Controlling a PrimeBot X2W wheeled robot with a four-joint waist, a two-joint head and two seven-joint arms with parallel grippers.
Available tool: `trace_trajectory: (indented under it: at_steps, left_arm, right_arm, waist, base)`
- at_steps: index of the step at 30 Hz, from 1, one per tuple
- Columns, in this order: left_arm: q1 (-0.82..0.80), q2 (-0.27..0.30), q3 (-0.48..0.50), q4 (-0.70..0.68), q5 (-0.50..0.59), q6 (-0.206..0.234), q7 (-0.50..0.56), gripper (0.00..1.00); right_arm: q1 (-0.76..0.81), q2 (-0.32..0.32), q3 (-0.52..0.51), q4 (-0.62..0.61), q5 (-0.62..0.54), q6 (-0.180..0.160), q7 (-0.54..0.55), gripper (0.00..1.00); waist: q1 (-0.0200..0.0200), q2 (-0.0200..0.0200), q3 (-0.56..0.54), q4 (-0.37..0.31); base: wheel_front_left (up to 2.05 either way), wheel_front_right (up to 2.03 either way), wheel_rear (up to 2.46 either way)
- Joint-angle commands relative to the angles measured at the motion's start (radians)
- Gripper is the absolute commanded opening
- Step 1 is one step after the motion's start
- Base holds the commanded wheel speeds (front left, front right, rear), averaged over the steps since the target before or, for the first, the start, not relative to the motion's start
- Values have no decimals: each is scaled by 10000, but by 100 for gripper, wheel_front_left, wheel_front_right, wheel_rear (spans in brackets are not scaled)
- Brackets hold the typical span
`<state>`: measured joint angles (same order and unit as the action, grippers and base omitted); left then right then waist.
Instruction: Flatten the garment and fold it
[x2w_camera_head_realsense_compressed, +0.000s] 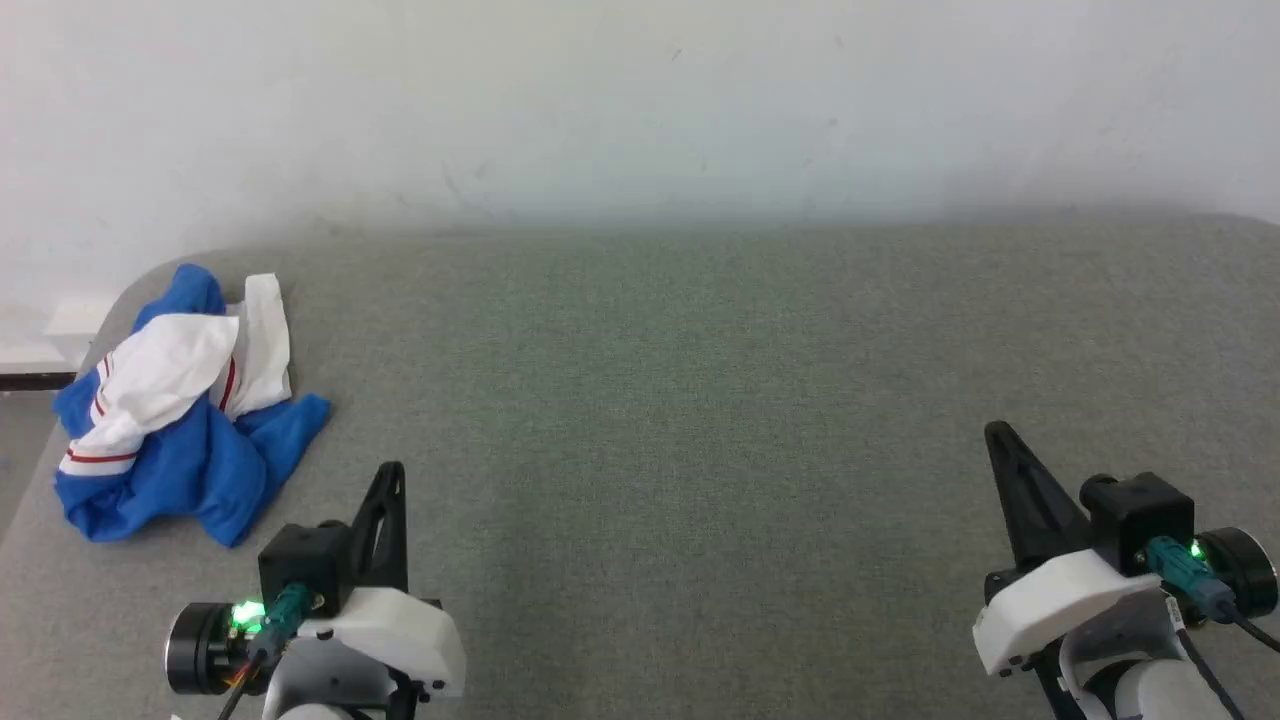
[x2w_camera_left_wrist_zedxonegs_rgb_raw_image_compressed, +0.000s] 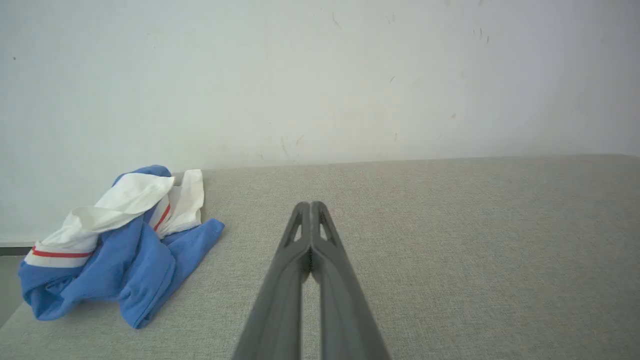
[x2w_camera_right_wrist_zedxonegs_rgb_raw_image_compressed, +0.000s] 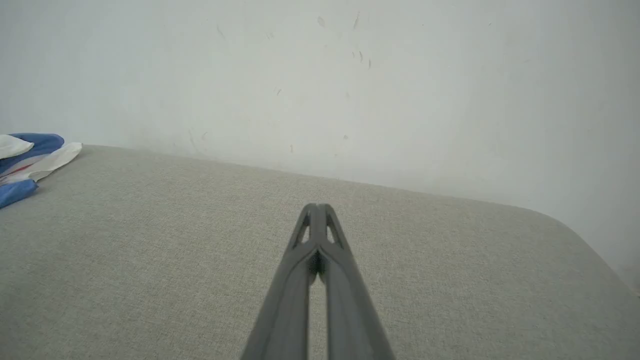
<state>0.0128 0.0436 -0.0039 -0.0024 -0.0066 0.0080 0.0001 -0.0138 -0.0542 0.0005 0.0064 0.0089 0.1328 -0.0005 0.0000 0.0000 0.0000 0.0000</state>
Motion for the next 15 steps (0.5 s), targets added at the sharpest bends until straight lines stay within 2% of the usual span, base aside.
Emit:
trace_trajectory:
  at_steps: [1, 15]
  left_arm:
    - [-128, 66, 39, 24, 66, -80, -1, 0]
    - [-128, 66, 39, 24, 66, -80, -1, 0]
  right_arm:
    - [138, 40, -5, -64, -89, -21, 5, 0]
    - [138, 40, -5, -64, -89, -21, 5, 0]
  waist:
    - [0, 0, 0, 0]
    - [0, 0, 0, 0]
  base:
    - [0, 0, 0]
    - [0, 0, 0]
